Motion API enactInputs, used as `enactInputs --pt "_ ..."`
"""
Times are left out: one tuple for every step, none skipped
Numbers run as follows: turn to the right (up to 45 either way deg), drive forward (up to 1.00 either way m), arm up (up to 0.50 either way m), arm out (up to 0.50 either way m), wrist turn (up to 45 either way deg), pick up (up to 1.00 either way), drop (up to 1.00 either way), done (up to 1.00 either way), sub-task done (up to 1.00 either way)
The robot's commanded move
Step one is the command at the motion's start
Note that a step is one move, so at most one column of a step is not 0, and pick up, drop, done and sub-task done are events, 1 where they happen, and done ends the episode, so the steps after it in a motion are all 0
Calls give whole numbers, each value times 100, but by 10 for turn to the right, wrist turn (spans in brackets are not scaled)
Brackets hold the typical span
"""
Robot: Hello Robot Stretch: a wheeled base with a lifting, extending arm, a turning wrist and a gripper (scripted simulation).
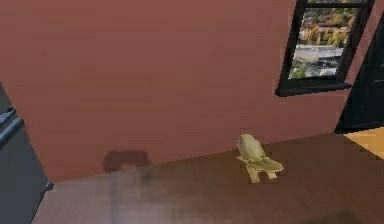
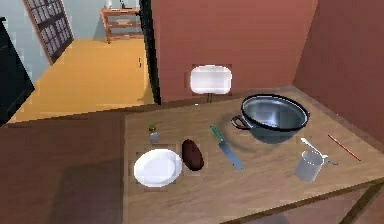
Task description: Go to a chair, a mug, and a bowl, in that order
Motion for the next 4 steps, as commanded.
enactInputs --pt "-60 0 0 0 0 0 0 0 0" --pt "0 20 0 0 0 0 0 0 0" --pt "60 0 0 0 0 0 0 0 0" --pt "0 40 0 0 0 0 0 0 0"
